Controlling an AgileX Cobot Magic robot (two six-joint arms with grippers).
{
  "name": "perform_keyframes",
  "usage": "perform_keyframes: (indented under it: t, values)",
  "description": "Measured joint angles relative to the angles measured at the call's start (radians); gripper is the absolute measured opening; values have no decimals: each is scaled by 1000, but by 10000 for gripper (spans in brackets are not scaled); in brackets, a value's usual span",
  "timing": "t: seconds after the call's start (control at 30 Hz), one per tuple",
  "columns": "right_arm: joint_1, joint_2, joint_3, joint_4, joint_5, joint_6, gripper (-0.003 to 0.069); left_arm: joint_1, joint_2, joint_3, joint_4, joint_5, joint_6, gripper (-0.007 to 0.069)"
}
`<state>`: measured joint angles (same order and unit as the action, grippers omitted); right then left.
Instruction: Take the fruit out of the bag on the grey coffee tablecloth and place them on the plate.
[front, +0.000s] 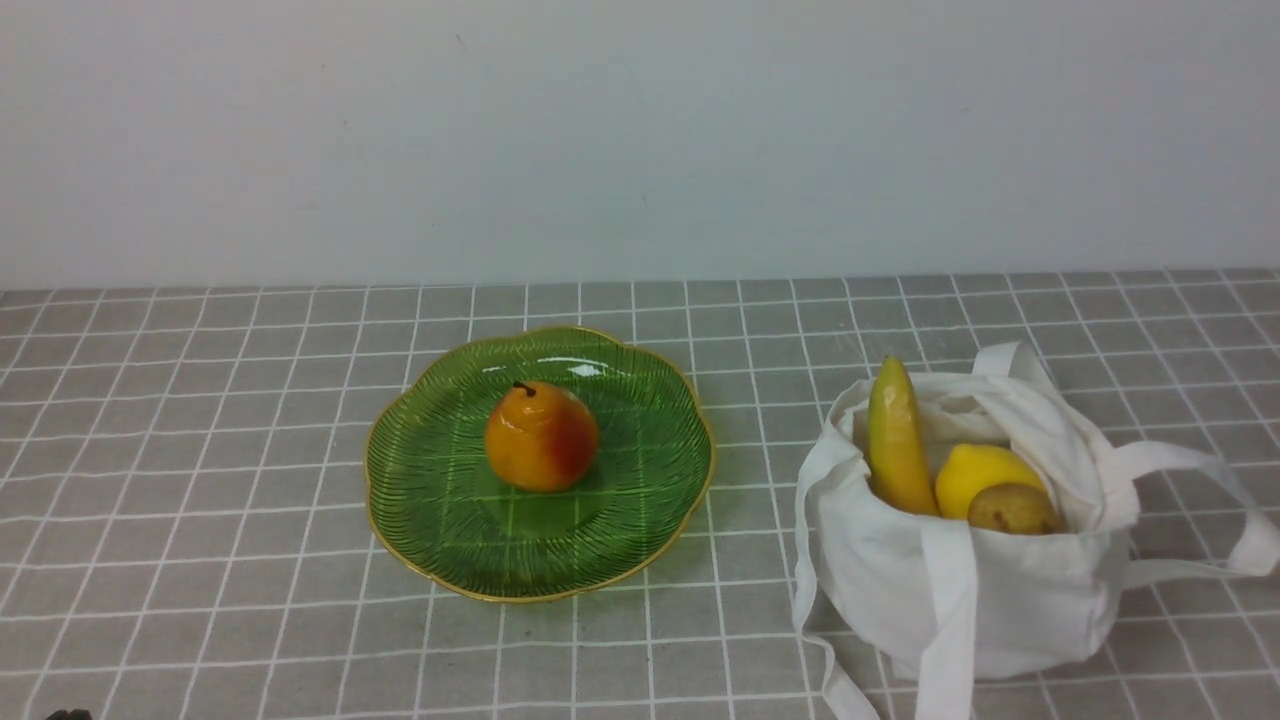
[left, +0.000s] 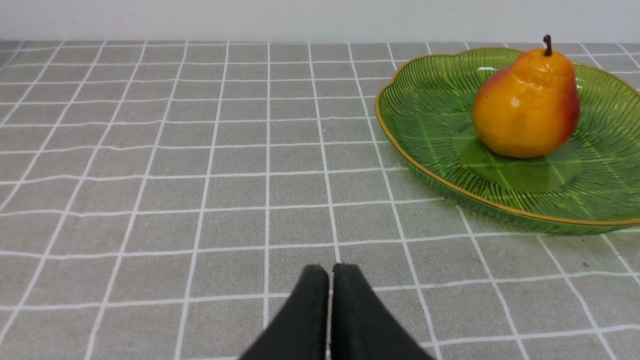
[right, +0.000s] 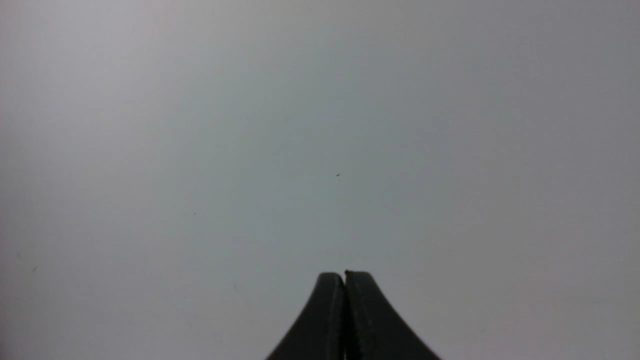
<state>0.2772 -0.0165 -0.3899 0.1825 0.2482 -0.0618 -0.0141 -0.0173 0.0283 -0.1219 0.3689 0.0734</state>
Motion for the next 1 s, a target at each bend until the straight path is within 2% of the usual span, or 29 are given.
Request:
perform_keyframes:
  t: [0.27,0.4,0.53,0.6,0.77,1.0]
  values:
    - [-18,-1,102,-111,7,-66,-13,0,0,0,0,0,0,-8]
    - [-114,-1,205,-183,18,-70,-13,0,0,0,0,0,0,-8]
    - [-228,0,355,-208,23,-70,-13,0,0,0,0,0,0,-8]
    - [-254,0,399,-208,41,-68,-13,0,0,0,0,0,0,-8]
    - [-272,1,413,-208,132,-46,-13,0,0,0,0,0,0,-8]
    - [-276,1,411,-207,139,-5,-13,0,0,0,0,0,0,-8]
